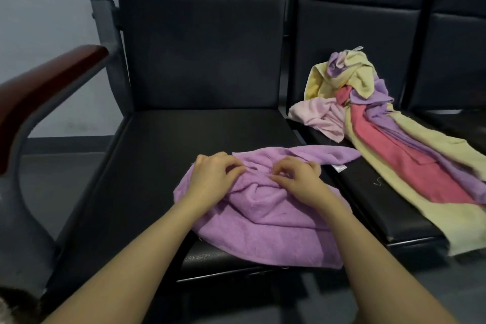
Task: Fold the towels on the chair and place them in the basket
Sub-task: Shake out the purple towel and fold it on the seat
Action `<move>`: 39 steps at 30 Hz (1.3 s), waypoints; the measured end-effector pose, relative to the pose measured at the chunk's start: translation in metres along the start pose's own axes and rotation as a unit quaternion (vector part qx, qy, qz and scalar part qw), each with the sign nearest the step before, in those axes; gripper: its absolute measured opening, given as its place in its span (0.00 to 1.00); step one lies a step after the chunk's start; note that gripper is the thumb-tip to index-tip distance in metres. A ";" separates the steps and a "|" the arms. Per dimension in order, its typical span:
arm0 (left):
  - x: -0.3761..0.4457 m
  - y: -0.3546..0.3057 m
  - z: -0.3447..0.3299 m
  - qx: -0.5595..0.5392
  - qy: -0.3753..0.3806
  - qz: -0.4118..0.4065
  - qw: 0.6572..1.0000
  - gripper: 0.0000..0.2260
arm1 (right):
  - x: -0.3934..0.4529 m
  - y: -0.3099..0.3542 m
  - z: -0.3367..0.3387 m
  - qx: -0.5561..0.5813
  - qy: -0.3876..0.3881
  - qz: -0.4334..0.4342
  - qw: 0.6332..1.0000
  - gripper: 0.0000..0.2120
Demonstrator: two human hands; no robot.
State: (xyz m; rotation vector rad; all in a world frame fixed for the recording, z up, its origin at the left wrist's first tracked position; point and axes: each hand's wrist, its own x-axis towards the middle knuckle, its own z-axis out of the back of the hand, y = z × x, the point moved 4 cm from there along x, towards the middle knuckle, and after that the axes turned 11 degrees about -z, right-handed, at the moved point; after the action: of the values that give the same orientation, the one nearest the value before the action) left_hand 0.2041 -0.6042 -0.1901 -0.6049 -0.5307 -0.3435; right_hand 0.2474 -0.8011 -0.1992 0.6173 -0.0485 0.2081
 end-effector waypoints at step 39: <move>0.026 -0.015 0.021 -0.064 -0.057 0.052 0.995 0.03 | 0.001 0.044 0.015 0.150 -0.282 0.061 0.946 0.06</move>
State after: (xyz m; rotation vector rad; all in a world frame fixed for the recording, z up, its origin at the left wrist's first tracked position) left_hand 0.2105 -0.6068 -0.1540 -0.7774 -0.5864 -0.2475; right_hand 0.2394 -0.7746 -0.1620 0.9646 -0.6189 0.1545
